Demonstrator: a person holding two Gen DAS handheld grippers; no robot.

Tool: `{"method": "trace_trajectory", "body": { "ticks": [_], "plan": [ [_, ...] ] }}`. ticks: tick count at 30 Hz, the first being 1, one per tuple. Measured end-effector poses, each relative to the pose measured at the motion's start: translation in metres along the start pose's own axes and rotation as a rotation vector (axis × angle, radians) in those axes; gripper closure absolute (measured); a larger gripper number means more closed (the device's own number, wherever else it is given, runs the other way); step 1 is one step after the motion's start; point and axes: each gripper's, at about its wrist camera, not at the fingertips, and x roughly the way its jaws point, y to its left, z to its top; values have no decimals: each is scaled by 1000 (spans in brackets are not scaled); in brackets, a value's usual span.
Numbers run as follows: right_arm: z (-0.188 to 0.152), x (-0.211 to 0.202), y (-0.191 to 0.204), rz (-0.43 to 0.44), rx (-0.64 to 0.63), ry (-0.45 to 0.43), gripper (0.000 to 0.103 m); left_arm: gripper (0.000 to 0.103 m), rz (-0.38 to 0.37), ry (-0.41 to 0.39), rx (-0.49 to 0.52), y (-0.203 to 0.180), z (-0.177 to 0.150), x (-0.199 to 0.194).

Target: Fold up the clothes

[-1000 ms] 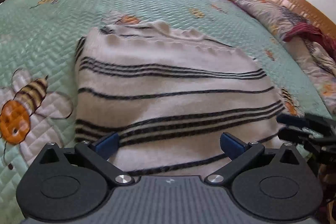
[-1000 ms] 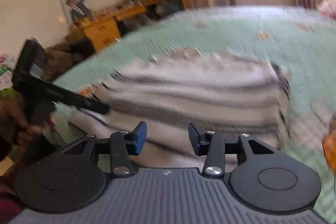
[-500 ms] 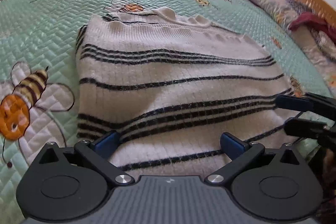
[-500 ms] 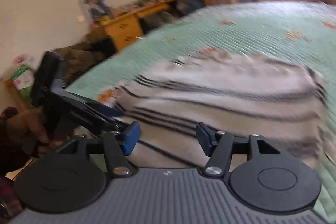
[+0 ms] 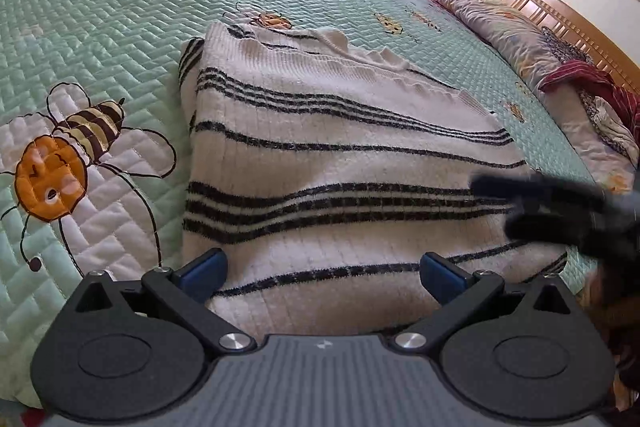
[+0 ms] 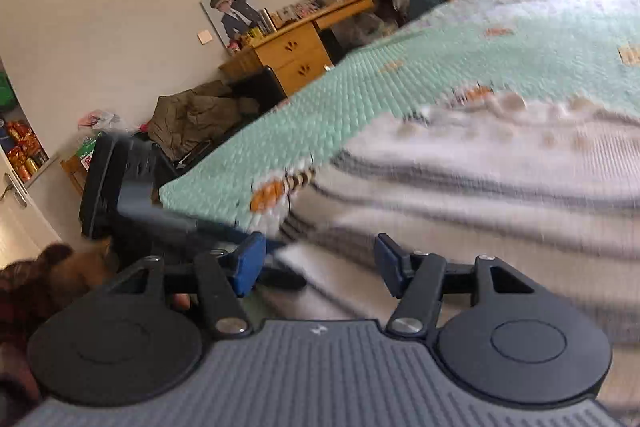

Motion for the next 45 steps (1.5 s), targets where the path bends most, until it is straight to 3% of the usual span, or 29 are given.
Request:
{"method": "trace_trajectory", "body": {
  "ticks": [2,4,7,10,16,21,22,24,25,26,29,32,36,38,39,40,43,45],
  "plan": [
    [7,13,-16,45,101,-19,41,1,-1,-2,8,0,-1,-1],
    [0,37,-43,80,261,34,41,1,1,-1,18,-1,-2,0],
    [-16,52,-64,76,411,44,52,1,-1,-7,30,-2,-1,-3],
    [-11,40,-58,94,433,22,50,1,-34,-44,18,-2,5,-12],
    [-8,-4,-67,128,498,-122,48,1,-221,-188,-105,9,42,-21],
    [-2,-43,-99,4,545,-245,46,1,-225,-158,-289,40,57,22],
    [-2,-49,-108,-42,541,-257,42,1,-245,-148,-336,47,54,32],
    [-9,-50,-132,-223,539,-185,41,1,-254,-152,-346,47,49,40],
    [-13,-51,-144,-307,541,-153,70,1,-247,-151,-332,44,49,41],
    [-23,-58,-156,-320,589,-162,103,1,-235,-142,-311,39,49,41],
    [-32,-74,-168,-324,652,-209,103,1,-226,-133,-298,35,50,42],
    [-17,-84,-159,-347,605,-249,82,1,-221,-127,-294,33,50,44],
    [14,-74,-166,-350,530,-246,76,1,-215,-120,-288,30,50,47],
    [21,-59,-181,-364,498,-189,77,1,-212,-116,-285,28,50,48],
    [20,-54,-190,-415,484,-145,81,1,-213,-114,-285,28,51,48],
    [15,-51,-199,-470,480,-114,103,1,-215,-113,-285,29,51,47],
    [-2,-62,-220,-453,562,-177,103,1,-216,-109,-274,27,51,49],
    [0,-60,-209,-482,525,-172,103,1,-218,-108,-270,29,51,48]
  ]
}}
